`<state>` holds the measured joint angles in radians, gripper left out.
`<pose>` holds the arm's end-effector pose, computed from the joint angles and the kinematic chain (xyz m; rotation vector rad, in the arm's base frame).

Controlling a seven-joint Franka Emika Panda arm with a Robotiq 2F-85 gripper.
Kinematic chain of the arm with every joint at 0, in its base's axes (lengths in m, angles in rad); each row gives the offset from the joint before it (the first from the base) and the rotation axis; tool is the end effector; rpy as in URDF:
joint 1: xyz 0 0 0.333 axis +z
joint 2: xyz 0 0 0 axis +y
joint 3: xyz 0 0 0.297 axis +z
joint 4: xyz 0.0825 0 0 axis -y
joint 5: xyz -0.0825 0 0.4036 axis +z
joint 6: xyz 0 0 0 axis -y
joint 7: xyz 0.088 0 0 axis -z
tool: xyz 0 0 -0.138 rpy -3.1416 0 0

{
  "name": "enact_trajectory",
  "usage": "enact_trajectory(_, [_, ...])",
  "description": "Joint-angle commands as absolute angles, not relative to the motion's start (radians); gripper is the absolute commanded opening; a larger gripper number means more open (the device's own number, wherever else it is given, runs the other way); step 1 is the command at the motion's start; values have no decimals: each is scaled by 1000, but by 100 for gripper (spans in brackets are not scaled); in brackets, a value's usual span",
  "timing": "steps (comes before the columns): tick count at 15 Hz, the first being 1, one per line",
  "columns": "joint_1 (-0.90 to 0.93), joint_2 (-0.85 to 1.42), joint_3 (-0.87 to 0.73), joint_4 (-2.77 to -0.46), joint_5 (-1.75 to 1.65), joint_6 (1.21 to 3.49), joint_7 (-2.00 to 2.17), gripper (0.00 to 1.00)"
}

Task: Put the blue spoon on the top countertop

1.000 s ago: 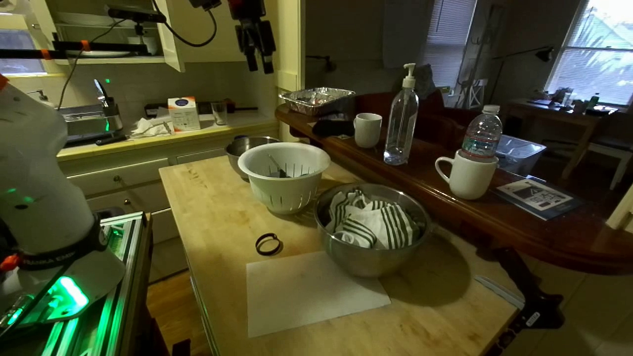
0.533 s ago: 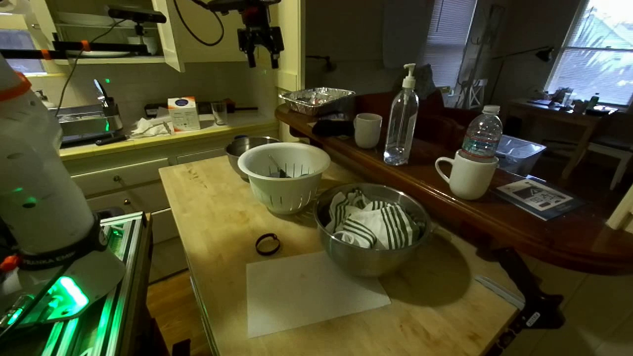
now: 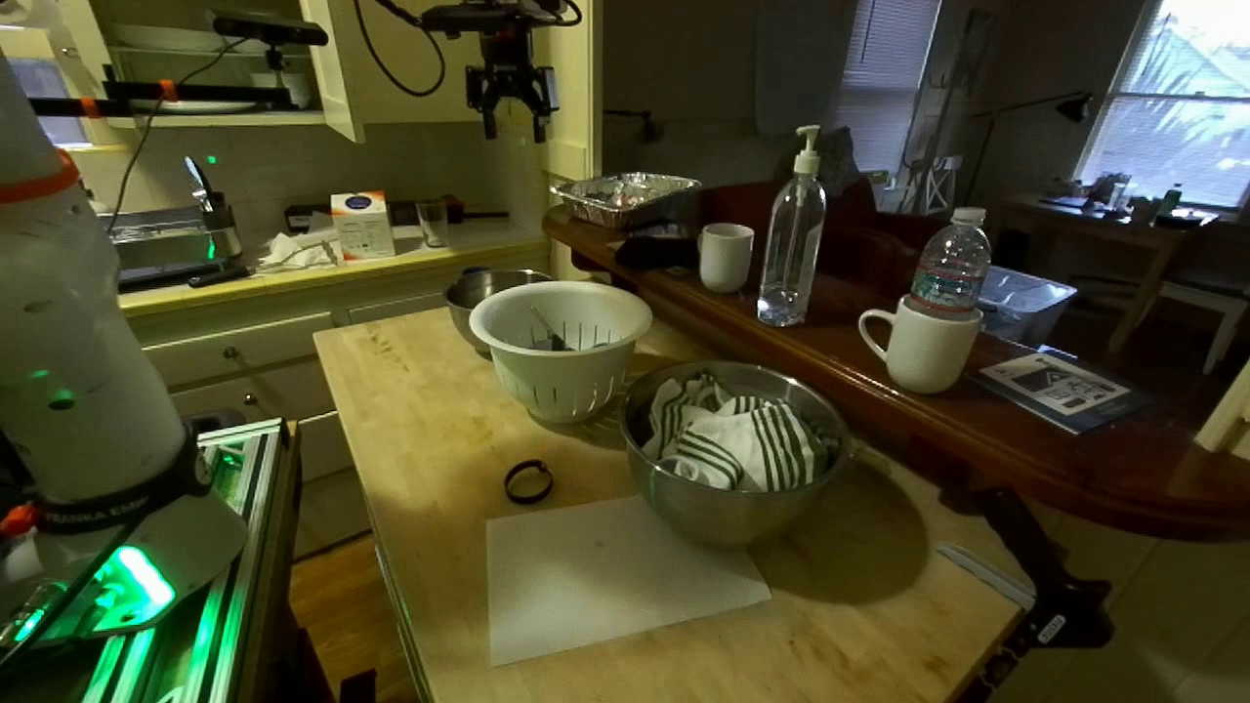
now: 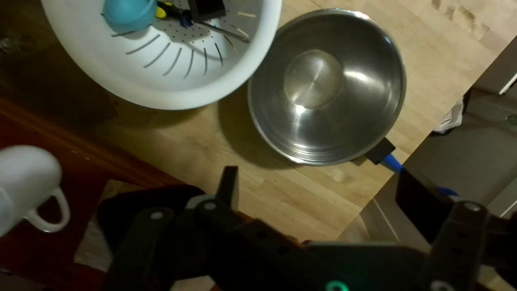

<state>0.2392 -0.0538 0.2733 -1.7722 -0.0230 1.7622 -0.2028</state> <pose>0.4987 0.2803 0.5211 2.9115 1.0945 0.0731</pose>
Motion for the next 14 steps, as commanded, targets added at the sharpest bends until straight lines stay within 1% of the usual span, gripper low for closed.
enact_trajectory(1, [317, 167, 340, -1574, -69, 1685, -221, 100])
enact_trajectory(5, [421, 389, 390, -1377, -129, 1661, -278, 100])
enact_trajectory(11, [517, 656, 386, -1112, -181, 1636, -539, 100])
enact_trajectory(14, [556, 764, 398, -966, -205, 1540, -664, 100])
